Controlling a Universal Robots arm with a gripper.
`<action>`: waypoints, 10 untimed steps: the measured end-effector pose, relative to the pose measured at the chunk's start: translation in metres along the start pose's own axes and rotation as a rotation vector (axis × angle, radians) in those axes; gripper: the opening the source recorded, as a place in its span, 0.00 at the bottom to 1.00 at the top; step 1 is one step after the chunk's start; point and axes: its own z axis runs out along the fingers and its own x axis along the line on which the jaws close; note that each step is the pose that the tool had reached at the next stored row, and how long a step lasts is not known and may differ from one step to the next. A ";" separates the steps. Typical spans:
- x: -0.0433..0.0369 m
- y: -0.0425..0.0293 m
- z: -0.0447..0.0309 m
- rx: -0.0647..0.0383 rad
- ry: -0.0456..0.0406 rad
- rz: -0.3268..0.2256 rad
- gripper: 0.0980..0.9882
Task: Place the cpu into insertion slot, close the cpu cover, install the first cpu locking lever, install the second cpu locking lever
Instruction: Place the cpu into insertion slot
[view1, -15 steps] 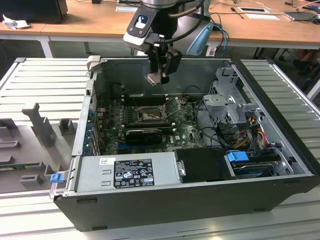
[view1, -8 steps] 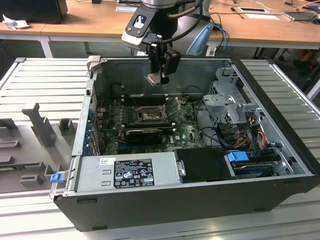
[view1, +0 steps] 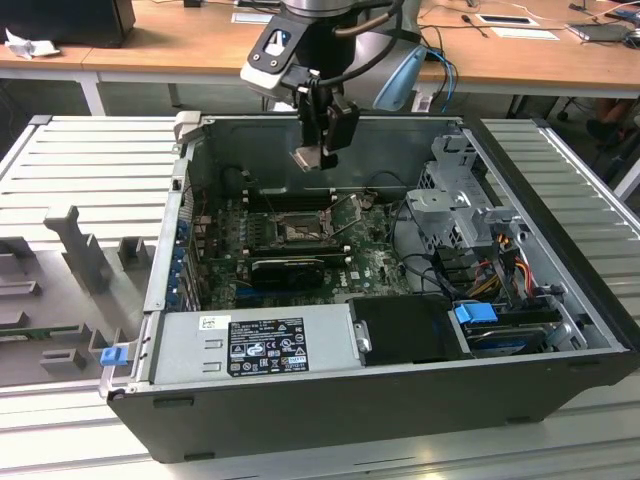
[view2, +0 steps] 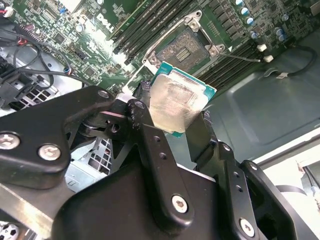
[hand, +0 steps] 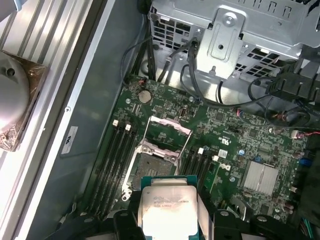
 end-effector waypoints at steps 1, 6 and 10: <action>0.0000 0.0000 0.0000 0.000 -0.0004 0.004 0.48; 0.0000 -0.0001 0.0011 -0.001 -0.0065 0.075 0.48; 0.0000 -0.0002 0.0024 -0.003 -0.0128 0.147 0.48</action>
